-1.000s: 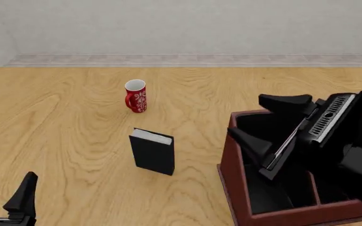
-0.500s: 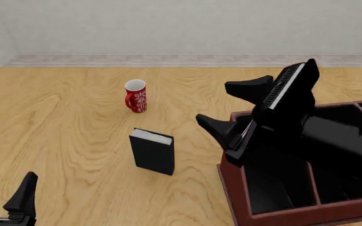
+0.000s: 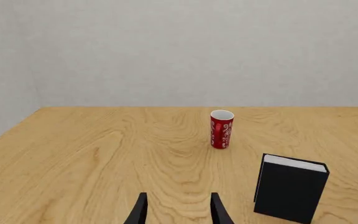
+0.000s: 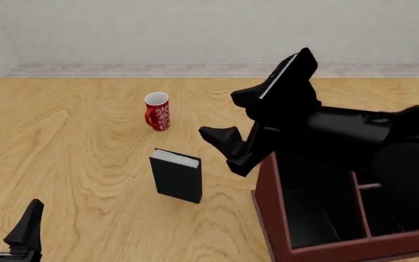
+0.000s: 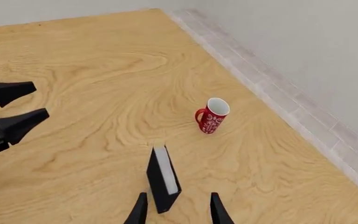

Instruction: Pick up the book and place it in the left compartment of the caddy.

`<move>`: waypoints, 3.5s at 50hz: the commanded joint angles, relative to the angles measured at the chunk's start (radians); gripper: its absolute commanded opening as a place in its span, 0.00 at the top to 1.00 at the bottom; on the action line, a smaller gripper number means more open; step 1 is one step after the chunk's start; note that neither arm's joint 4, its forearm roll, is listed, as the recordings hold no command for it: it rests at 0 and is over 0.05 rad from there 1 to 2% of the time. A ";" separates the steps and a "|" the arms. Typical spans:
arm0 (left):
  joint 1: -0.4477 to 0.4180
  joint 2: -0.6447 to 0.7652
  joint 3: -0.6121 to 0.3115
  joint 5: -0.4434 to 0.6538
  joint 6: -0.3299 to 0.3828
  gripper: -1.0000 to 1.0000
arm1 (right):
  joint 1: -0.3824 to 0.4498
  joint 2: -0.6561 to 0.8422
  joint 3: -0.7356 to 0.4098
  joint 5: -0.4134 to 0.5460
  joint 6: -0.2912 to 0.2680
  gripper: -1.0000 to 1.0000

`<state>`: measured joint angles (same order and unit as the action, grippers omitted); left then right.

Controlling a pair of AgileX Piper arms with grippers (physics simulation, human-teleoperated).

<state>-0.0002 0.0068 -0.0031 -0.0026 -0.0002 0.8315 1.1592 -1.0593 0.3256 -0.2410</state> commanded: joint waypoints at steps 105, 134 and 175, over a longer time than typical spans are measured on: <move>0.000 0.000 0.000 0.000 0.000 0.00 | -0.066 0.632 -0.467 0.419 -0.130 0.00; 0.000 0.000 0.000 0.000 0.000 0.00 | -0.053 0.688 -0.455 0.385 -0.118 0.00; 0.000 0.000 0.000 0.000 0.000 0.00 | -0.047 0.741 -0.420 0.328 -0.100 0.00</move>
<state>-0.0002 0.0069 -0.0031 -0.0026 -0.0002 0.7883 1.8883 -1.4872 0.6664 -0.3445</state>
